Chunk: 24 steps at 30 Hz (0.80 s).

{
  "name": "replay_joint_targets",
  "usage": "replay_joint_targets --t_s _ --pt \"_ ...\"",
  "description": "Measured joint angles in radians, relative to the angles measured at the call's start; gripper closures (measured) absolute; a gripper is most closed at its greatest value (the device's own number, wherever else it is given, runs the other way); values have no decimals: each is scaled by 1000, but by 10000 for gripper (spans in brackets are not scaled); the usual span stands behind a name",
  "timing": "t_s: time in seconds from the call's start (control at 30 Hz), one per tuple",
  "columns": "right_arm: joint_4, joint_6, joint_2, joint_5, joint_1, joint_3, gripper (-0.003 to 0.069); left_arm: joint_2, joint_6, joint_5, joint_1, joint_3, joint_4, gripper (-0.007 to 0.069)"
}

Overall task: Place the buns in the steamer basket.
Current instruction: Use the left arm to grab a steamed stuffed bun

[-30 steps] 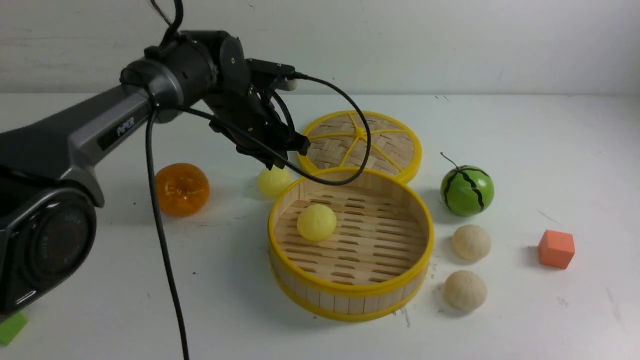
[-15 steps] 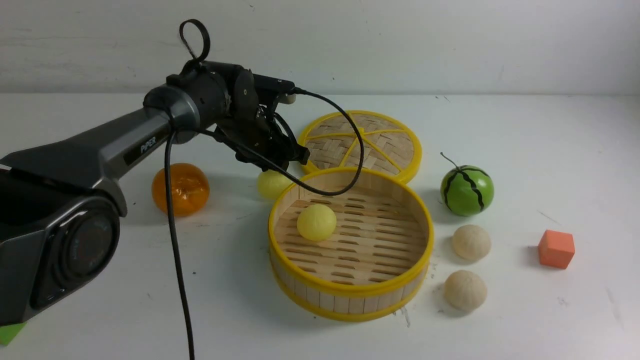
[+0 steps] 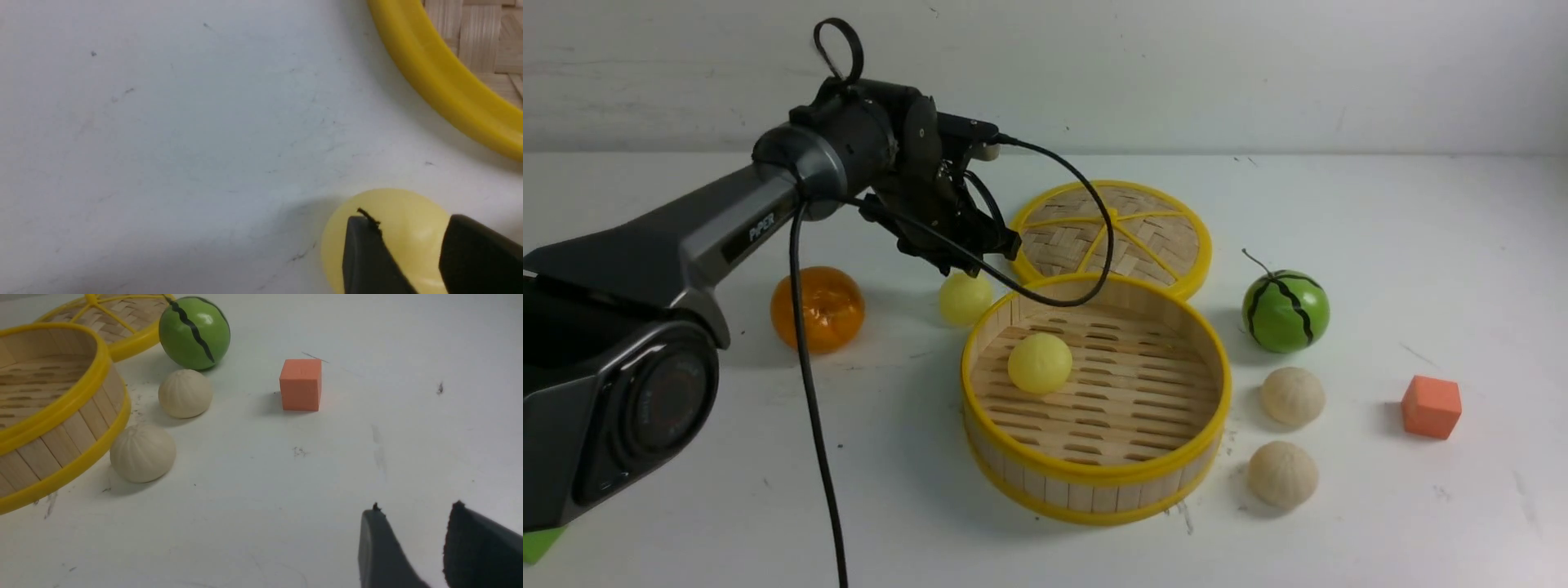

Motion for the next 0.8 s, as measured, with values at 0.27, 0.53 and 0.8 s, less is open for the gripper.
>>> replay_joint_targets --t_s 0.27,0.53,0.8 --pt "0 0 0 0 0 0 418 -3 -3 77 0 -23 0 368" --pt "0 0 0 0 0 0 418 11 -4 76 0 -25 -37 368" --pt "0 0 0 0 0 0 418 40 -4 47 0 -25 -37 368"
